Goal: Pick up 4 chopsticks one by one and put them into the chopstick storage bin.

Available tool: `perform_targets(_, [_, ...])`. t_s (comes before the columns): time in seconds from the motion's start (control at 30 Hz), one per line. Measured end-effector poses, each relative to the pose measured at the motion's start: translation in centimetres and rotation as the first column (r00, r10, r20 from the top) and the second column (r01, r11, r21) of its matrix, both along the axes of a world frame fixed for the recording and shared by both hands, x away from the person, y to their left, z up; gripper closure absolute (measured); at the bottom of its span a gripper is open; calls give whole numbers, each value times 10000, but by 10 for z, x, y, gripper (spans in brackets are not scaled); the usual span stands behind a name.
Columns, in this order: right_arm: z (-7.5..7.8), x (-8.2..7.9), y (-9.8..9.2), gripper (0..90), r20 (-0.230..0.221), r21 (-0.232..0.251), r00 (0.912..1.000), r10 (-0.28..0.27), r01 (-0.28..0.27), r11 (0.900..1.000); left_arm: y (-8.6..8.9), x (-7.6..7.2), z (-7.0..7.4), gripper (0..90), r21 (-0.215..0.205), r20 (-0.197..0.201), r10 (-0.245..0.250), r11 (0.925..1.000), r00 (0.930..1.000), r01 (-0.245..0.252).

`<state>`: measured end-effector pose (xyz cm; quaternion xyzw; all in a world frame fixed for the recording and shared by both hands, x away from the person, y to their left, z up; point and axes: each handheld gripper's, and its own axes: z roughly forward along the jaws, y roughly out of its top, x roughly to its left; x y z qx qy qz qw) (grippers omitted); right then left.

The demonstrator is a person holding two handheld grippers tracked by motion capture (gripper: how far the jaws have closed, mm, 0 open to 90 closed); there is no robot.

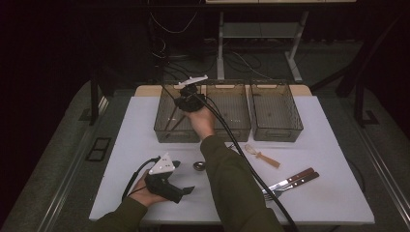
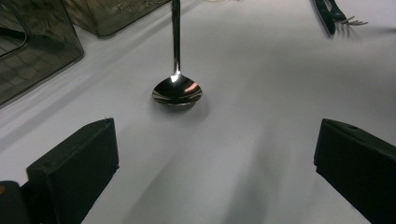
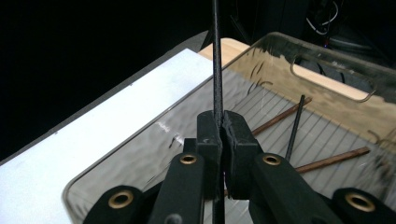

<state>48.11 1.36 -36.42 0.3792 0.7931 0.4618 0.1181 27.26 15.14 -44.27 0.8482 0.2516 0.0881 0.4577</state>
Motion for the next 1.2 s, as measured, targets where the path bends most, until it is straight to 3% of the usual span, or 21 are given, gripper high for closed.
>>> perform_targets(0.23, [-14, 8, 5, 860, -121, -162, 9998, -186, 184, 9997, 0, 0, 0, 0, -41, -34, 0, 10000, 10000, 0])
perform_targets(0.63, [-18, 16, 9, 850, -184, -311, 9988, -460, 454, 9985, -3, -1, 1, 0, -73, 17, -71, 9999, 10000, 71])
perform_targets(0.77, [-18, 15, 9, 715, -198, -380, 9980, -604, 596, 9975, -2, -1, 1, 0, -83, 32, -76, 9999, 10000, 77])
perform_targets(0.87, [-15, 14, 7, 666, -194, -433, 9985, -506, 497, 9978, -1, -1, 1, 0, -82, 26, -77, 9999, 10000, 77])
perform_targets(1.0, [-7, 9, 4, 581, -294, -462, 9996, -24, 11, 9989, -1, -1, 1, 0, -79, 25, -66, 9999, 10000, 66])
perform_targets(1.2, [10, -4, -11, 467, -87, -449, 9985, 534, -537, 9975, 0, -1, 1, 0, -165, 22, 0, 9999, 10000, 0])
